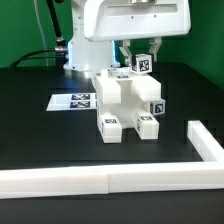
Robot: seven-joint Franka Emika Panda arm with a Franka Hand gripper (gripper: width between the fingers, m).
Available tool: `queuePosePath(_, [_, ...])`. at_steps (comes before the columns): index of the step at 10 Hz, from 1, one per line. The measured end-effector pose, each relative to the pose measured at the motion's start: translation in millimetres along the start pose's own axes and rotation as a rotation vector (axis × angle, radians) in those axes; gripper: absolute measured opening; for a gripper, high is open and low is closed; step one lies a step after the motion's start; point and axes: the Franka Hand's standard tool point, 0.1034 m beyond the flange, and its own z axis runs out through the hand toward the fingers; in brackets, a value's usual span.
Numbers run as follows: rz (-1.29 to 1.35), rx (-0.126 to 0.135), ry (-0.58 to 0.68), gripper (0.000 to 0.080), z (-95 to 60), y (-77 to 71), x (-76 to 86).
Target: Assemble chair
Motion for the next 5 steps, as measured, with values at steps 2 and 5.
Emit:
queuePosePath(2, [0.104,0.001,0.000,0.0288,0.0,-0.1,0.0])
queuePosePath(5, [0.316,0.006,0.000,0.0288,0.0,-0.5,0.0])
